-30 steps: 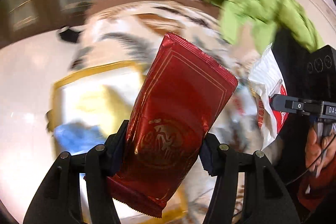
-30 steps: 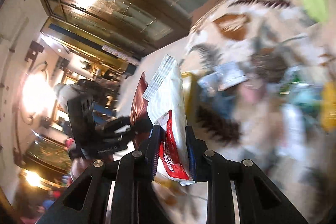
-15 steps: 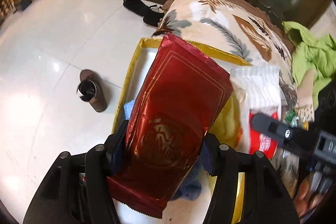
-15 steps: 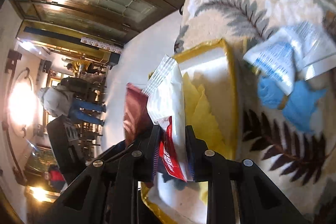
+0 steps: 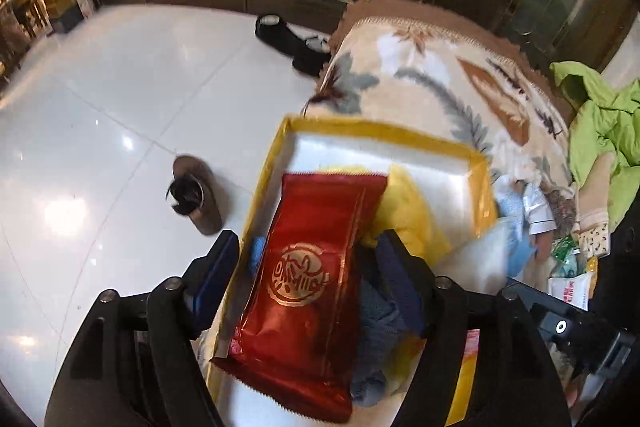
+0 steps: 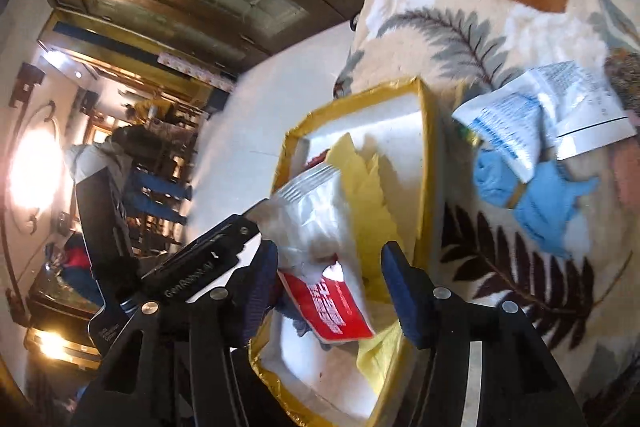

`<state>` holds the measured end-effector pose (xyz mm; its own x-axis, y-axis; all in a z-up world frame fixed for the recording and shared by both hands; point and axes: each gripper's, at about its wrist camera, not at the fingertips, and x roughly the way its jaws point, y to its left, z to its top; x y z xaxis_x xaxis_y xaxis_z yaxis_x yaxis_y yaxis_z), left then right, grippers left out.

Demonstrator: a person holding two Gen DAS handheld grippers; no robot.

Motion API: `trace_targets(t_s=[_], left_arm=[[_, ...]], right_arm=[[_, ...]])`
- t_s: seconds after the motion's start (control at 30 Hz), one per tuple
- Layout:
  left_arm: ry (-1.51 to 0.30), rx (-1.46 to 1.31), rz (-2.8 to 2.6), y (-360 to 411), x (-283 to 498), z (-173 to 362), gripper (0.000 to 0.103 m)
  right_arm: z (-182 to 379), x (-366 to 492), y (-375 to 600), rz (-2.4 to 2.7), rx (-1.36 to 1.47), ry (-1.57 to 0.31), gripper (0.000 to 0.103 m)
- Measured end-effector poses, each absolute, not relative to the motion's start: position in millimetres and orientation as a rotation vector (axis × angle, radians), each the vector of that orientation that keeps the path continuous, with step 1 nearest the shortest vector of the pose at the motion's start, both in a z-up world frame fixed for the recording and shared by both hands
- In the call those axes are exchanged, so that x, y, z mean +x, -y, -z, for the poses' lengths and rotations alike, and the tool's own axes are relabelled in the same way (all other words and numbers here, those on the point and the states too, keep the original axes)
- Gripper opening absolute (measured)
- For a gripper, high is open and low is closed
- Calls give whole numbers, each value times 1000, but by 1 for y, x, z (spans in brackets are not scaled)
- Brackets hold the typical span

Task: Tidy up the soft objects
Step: 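Carry the pouch and packet into the yellow-rimmed box and open both tools, then grasp the small blue cloth with the left tool while the right tool grasps a white strip packet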

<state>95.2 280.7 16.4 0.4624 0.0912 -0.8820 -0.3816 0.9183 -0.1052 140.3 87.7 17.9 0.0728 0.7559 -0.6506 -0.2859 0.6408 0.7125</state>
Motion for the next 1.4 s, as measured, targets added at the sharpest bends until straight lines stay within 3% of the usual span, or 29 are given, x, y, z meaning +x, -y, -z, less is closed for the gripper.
trace_targets(t_s=[0.33, 0.7, 1.4], left_arm=[[-1000, -276, -145, -221, 79, -49, 74], [-1024, -159, 76, -124, 94, -35, 75], [-1112, -250, -91, -90, 166, 29, 75]], right_arm=[[-58, 121, 32, -730, 453, -1095, 58], [-48, 94, 147, -516, 359, -1012, 60], [-4, 105, 157, -479, 348, -1094, 60]])
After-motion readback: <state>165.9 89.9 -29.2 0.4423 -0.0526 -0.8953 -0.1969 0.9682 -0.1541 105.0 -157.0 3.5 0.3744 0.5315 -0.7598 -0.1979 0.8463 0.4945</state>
